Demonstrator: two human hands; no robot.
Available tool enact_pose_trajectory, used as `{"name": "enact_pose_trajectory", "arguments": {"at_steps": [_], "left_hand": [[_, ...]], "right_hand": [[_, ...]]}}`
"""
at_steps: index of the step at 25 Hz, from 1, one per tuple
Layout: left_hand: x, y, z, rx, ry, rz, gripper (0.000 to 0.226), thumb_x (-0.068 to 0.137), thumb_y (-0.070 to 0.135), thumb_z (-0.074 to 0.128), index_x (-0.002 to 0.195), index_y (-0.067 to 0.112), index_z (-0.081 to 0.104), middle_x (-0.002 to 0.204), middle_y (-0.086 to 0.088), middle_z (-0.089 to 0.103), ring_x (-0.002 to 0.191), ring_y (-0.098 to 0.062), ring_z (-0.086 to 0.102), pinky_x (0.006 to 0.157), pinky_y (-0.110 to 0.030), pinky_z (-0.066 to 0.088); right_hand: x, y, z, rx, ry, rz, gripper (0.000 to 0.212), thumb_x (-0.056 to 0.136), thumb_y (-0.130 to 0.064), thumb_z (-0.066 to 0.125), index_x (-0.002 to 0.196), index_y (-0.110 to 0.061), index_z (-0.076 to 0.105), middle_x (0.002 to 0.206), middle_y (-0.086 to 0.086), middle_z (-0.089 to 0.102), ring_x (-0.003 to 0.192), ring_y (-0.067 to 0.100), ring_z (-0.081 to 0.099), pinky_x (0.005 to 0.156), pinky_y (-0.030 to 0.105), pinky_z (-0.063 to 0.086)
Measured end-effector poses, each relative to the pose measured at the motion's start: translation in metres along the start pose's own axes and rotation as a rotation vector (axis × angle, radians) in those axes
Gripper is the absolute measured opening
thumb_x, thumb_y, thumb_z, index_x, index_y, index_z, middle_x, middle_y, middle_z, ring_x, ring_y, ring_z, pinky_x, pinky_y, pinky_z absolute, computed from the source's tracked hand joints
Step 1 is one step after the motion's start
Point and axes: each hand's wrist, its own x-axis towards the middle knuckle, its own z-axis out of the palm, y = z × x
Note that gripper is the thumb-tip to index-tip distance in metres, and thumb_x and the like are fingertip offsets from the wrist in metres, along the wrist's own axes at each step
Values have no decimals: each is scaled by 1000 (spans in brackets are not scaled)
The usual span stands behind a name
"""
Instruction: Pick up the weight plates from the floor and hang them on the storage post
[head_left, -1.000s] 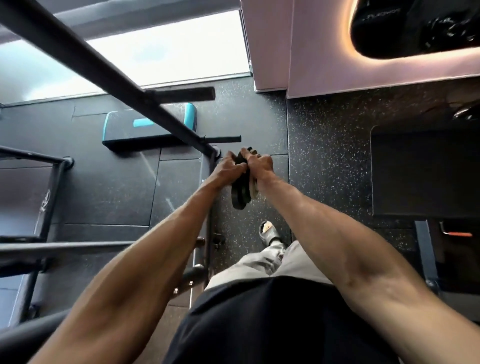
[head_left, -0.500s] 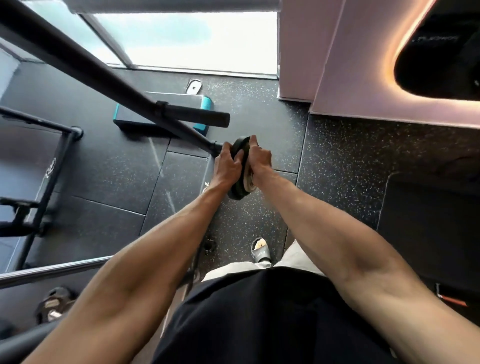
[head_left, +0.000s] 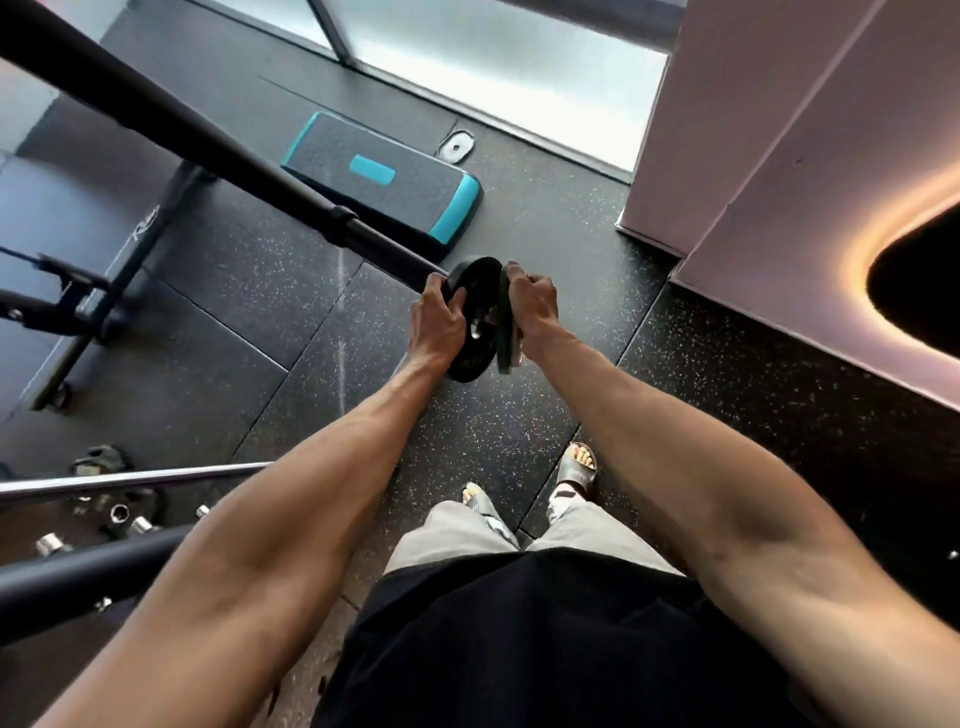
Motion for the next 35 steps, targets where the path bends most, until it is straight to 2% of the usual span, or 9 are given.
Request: {"name": "enact_pose_trajectory", "arguments": {"at_steps": [3, 8, 13, 16, 18, 21, 28, 32, 35], "left_hand": [[9, 1, 1, 71, 80, 12, 27, 98, 19, 58, 110, -5, 58, 104, -27, 59, 96, -37, 60, 82, -41, 47], [20, 17, 2, 142, 144, 53, 28, 100, 19, 56, 112, -5, 60, 109, -24, 60, 98, -34, 61, 82, -32, 45], [34, 39, -5, 207, 232, 123, 32, 102, 25, 51, 115, -3, 60, 114, -19, 63, 102, -27, 64, 89, -31, 52], [33, 39, -7, 260, 215, 131, 29, 101, 24, 53, 115, -1, 58, 115, -17, 62, 101, -27, 65, 86, -30, 52], [30, 36, -10, 266, 183, 130, 28, 100, 23, 55, 115, -1, 56, 115, -17, 62, 100, -28, 66, 85, -31, 54], [25, 30, -11, 252, 107, 154, 27, 99, 23, 57, 111, -2, 55, 112, -17, 61, 96, -32, 68, 82, -39, 57], [27, 9, -29, 340, 110, 179, 24, 101, 24, 54, 111, 2, 52, 109, -12, 58, 88, -20, 61, 76, -29, 52], [52, -3, -45, 385, 143, 165, 24, 100, 17, 56, 117, 2, 52, 115, -13, 59, 93, -22, 66, 81, -29, 55], [75, -6, -56, 442, 152, 152, 33, 97, 14, 60, 125, 0, 50, 125, -15, 58, 106, -27, 65, 90, -30, 52]], "right_hand": [[26, 0, 0, -54, -71, -4, 71, 61, -67, 52, 102, -10, 61, 98, 16, 71, 89, 36, 71, 85, 54, 59], [-5, -22, -8, -94, -141, 9, 51, 79, -56, 58, 88, -7, 67, 89, 16, 73, 89, 38, 72, 79, 55, 60], [-5, -25, -1, -116, -241, -2, 37, 89, -42, 66, 99, -6, 67, 102, 20, 74, 79, 28, 70, 82, 48, 60], [-8, -32, 9, -162, -255, 6, 60, 75, -53, 68, 114, -8, 63, 102, 15, 73, 90, 29, 71, 84, 43, 58], [-7, -34, 12, -194, -262, 10, 67, 70, -54, 65, 118, -8, 61, 97, 12, 72, 87, 29, 70, 77, 40, 58], [-11, -37, 12, -182, -251, 12, 48, 82, -43, 59, 113, -7, 64, 86, 9, 70, 75, 24, 66, 62, 33, 53], [-14, -30, 36, -203, -236, -38, 50, 80, -49, 52, 107, -8, 63, 94, 14, 73, 86, 32, 71, 82, 48, 59], [-12, -37, 41, -258, -208, -85, 40, 95, -39, 53, 118, -7, 60, 94, 9, 68, 76, 20, 62, 68, 32, 50], [-4, -38, 42, -304, -170, -112, 37, 97, -36, 53, 122, -9, 58, 95, 8, 66, 80, 20, 61, 78, 34, 51]]}}
